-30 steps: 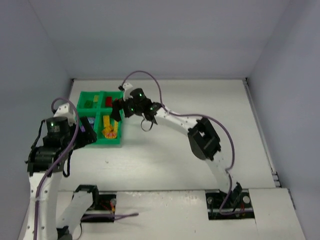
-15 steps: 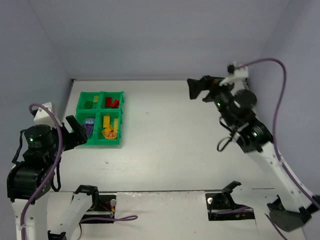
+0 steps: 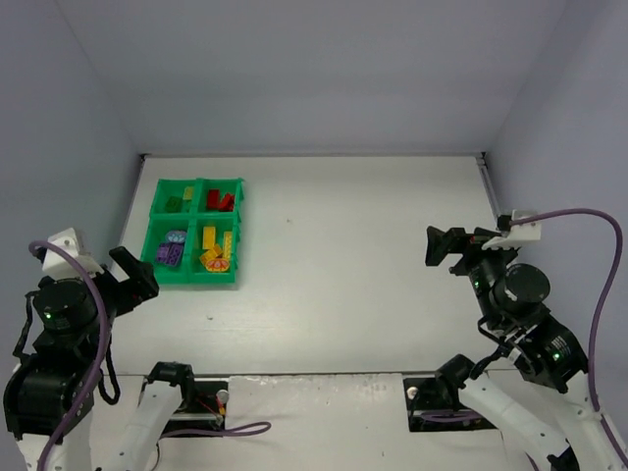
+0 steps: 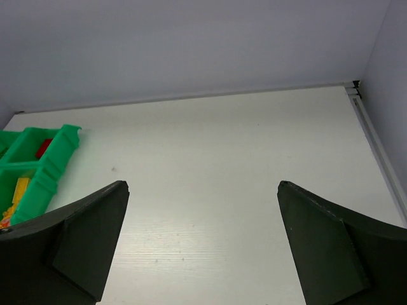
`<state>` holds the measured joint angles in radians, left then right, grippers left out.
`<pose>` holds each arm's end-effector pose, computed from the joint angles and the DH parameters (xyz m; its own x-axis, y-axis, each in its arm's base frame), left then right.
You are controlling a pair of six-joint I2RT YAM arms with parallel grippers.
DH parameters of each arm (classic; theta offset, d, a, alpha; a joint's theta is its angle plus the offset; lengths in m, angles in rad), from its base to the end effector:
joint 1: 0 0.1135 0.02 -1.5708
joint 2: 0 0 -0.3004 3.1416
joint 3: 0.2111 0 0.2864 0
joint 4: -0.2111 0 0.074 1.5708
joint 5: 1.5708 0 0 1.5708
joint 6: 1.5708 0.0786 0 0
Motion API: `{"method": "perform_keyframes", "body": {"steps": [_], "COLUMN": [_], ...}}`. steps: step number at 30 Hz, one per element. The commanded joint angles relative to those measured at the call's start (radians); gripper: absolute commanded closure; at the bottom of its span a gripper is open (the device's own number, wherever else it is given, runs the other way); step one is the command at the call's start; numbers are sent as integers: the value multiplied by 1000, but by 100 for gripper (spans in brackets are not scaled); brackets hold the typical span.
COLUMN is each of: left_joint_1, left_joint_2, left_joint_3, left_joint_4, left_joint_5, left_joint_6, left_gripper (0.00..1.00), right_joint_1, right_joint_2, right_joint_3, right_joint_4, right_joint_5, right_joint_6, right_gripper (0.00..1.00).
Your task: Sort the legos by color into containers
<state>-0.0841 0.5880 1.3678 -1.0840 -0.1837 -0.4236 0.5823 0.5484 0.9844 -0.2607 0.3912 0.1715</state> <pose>0.0723 0.0083 0.4744 -0.2347 -0.3858 -0.8923 -0.2057 0.9168 -0.3423 0.1305 0.0501 0.4683 0.1103 0.2615 -0.9589 -0.2168 0.9479 0.2336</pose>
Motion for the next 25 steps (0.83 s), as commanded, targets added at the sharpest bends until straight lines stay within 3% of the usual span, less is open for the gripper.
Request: {"method": "perform_keyframes", "body": {"steps": [1, 7, 17, 19, 23, 25], "left_joint_1": [-3, -3, -3, -3, -3, -3], "left_joint_2": [-8, -56, -80, -93, -125, -134], "left_joint_3": [25, -15, -39, -41, -56, -65], "left_joint_4": [-4, -11, -28, -34, -50, -48], "left_joint_5": [-63, -83, -62, -39, -4, 12], "left_joint_6": [-14, -53, -86, -78, -86, -98], "left_gripper": [18, 18, 18, 12, 10, 5], "right_joint_1": [1, 1, 1, 1, 1, 1], "right_joint_2": [-42, -10, -28, -33, -28, -22], "right_joint_3": [-1, 10, 60, 60, 74, 77], "right_joint_4": [19, -12, -25, -28, -35, -37], "right_joint_5": [48, 107, 77, 66, 25, 20], "right_joint_6": [42, 42, -21, -12, -15, -20], "right_gripper": [0, 0, 0, 0, 0, 0]}}
